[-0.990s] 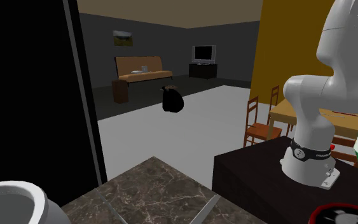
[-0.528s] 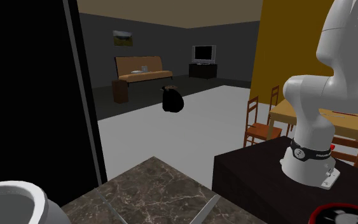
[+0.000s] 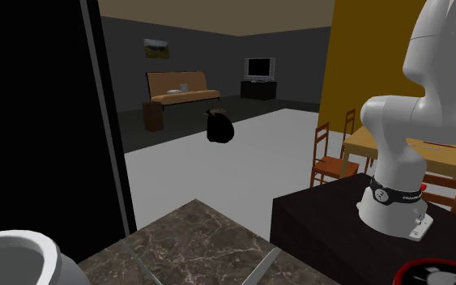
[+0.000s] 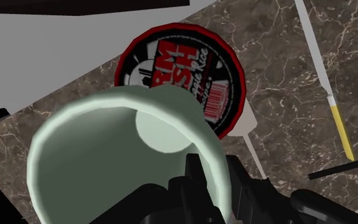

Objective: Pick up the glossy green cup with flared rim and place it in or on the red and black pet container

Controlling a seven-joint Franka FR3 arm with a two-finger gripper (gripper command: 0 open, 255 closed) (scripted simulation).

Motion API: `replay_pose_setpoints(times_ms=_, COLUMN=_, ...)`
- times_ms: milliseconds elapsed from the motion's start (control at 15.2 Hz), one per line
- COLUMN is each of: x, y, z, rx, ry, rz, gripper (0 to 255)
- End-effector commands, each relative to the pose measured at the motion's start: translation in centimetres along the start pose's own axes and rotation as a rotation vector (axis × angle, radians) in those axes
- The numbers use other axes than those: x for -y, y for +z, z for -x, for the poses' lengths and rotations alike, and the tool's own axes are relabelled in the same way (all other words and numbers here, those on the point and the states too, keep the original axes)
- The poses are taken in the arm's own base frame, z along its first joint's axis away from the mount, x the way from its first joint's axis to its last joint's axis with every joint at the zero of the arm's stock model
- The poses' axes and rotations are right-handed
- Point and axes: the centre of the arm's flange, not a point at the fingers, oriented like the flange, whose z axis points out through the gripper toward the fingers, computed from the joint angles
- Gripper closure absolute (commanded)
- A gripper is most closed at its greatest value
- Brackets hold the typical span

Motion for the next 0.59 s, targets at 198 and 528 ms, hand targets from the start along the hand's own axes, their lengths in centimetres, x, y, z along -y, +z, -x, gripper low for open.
replay_pose_setpoints(times_ms=198, x=0.6, y=2.6, z=0.3, rx=-0.001, ry=0.0, rz=-0.001, gripper=255)
replay_pose_setpoints(times_ms=528, x=0.9, y=4.7, z=0.6, rx=-0.001, ry=0.0, rz=-0.001, gripper=255)
